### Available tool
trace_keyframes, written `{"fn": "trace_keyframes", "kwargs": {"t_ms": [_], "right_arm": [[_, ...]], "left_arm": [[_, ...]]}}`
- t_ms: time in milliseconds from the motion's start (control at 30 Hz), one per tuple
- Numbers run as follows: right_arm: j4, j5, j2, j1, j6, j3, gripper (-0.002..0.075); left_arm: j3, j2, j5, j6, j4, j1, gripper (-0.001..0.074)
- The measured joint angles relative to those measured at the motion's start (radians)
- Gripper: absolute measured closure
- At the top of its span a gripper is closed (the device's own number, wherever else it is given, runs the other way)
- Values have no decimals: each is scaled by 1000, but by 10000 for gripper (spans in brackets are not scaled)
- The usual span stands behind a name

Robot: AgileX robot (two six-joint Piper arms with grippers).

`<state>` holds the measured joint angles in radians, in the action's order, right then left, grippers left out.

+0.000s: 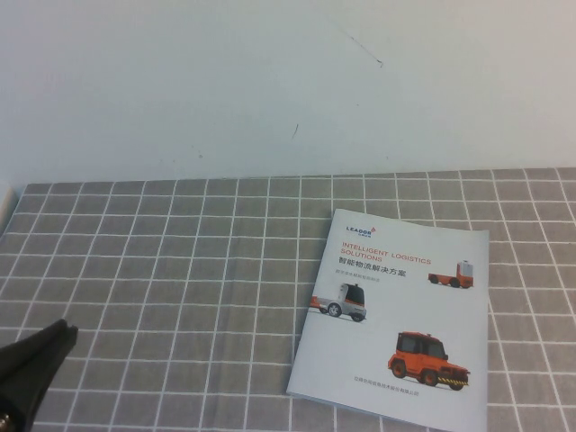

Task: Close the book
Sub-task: 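Close the open booklet and leave it lying on the table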

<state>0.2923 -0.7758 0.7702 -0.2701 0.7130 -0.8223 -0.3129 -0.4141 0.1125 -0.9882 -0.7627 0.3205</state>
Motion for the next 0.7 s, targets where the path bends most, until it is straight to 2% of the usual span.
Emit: {"fn": "trace_keyframes", "kwargs": {"t_ms": [400,700], "right_arm": [[2,120,-475,0,-89,452,729],[29,142,-541,0,-99,509,729]], "left_arm": [[93,3,-33,-6,-83,0,738],[93,4,-33,-9,-128,0,738]]}}
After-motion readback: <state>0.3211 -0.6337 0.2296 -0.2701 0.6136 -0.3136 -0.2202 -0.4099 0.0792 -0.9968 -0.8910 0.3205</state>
